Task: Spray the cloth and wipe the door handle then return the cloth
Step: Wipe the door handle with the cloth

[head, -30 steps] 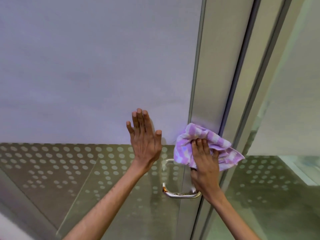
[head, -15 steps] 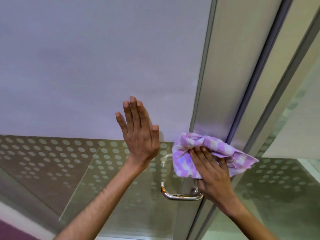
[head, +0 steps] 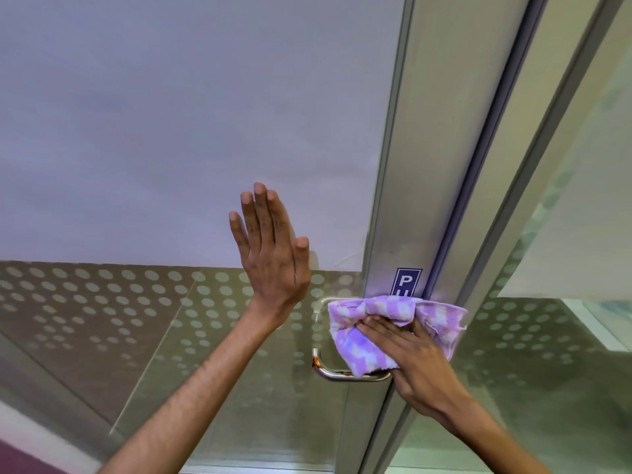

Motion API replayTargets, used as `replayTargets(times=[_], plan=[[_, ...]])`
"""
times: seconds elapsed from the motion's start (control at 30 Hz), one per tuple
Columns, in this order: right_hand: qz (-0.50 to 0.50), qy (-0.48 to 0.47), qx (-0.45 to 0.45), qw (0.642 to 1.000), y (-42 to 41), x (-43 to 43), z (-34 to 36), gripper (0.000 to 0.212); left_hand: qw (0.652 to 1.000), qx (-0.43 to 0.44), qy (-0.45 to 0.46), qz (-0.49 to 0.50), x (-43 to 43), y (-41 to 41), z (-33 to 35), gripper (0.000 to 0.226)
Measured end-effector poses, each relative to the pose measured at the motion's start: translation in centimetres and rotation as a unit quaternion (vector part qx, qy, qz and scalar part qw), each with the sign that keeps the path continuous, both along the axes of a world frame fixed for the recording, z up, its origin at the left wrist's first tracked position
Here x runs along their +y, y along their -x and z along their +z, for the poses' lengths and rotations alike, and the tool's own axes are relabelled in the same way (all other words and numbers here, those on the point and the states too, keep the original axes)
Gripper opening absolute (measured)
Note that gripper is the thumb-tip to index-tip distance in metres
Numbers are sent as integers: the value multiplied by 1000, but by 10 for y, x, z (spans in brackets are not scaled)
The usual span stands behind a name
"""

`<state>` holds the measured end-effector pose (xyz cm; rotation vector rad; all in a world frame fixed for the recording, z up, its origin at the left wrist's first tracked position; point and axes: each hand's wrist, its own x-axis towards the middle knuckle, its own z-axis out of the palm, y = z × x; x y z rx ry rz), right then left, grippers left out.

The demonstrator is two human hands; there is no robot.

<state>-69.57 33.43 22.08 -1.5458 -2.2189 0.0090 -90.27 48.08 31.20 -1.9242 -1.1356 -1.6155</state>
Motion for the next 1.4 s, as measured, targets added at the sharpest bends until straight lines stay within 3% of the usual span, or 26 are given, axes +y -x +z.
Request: replayTargets(times=[0.33, 0.47, 0.53, 0.6, 0.73, 0.8, 1.0, 1.13, 1.3, 1.4], plan=[[19, 48, 60, 997, 0, -9, 7, 65, 1000, 15, 9, -2, 1, 3, -1, 64], [-37, 87, 157, 983, -6, -19, 8, 48, 1000, 23, 6, 6, 1, 3, -1, 65], [-54, 123, 358, 924, -5, -27, 12, 32, 1000, 22, 6, 4, 1, 3, -1, 65], [-72, 89, 507, 855, -3, -38, 21, 30, 1000, 22, 6, 4, 0, 3, -1, 65], [-73, 13, 650, 756, -3, -61, 42, 19, 1000, 24, 9, 2, 0, 4, 0, 65], [-86, -3, 675, 733, -6, -66, 42, 19, 1000, 23, 8, 3, 0, 4, 0, 66], [-111, -38, 534, 837, 10, -73, 43, 17, 1000, 24, 10, 2, 1, 4, -1, 66], [-155, 1, 389, 908, 20, -59, 13, 41, 1000, 23, 6, 1, 1, 3, -1, 66], [-138, -14, 280, 950, 48, -42, -24, 52, 1000, 22, 0, 4, 2, 3, -2, 67], [-134, -18, 298, 945, 54, -35, -25, 56, 1000, 21, 1, 1, 3, 3, -2, 68]])
